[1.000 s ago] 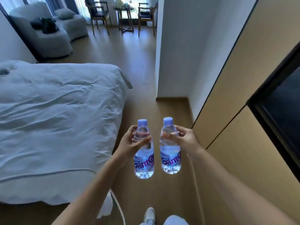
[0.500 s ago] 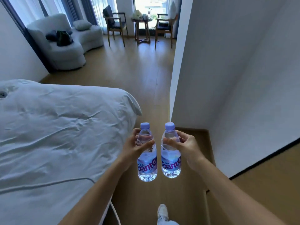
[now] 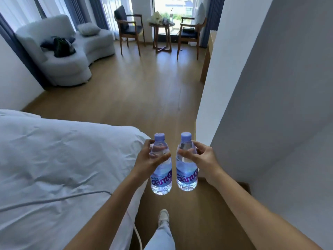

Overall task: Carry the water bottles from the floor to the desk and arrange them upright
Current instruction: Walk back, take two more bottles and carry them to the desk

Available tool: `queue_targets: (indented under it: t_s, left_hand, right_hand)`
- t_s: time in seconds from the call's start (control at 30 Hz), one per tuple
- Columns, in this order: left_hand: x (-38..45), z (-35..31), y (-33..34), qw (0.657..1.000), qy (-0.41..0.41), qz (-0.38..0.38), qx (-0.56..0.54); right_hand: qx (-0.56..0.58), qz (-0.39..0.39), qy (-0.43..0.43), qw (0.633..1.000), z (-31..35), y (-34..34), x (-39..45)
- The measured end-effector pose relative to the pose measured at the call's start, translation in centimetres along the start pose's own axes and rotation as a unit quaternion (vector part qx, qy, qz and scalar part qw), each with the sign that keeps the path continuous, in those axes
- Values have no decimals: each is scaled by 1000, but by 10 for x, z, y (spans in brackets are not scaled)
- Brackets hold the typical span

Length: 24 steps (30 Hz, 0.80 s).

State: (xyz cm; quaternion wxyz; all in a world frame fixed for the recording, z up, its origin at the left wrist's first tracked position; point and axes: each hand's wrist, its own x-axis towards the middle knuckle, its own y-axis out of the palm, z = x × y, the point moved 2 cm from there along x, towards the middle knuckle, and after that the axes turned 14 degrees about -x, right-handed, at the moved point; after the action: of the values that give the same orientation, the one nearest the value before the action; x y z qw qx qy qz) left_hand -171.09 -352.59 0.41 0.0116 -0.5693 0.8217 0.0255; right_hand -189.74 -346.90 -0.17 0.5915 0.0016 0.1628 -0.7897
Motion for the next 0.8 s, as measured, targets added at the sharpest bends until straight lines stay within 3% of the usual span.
queue_targets:
  t_s: [0.53, 0.8]
  left_hand:
    - [453, -22, -35, 1000, 5, 5, 13]
    - [685, -45, -29, 999, 8, 13, 30]
  right_hand:
    - [-17, -35, -27, 999, 83, -6, 440]
    - [-23, -20, -34, 999, 132, -43, 657]
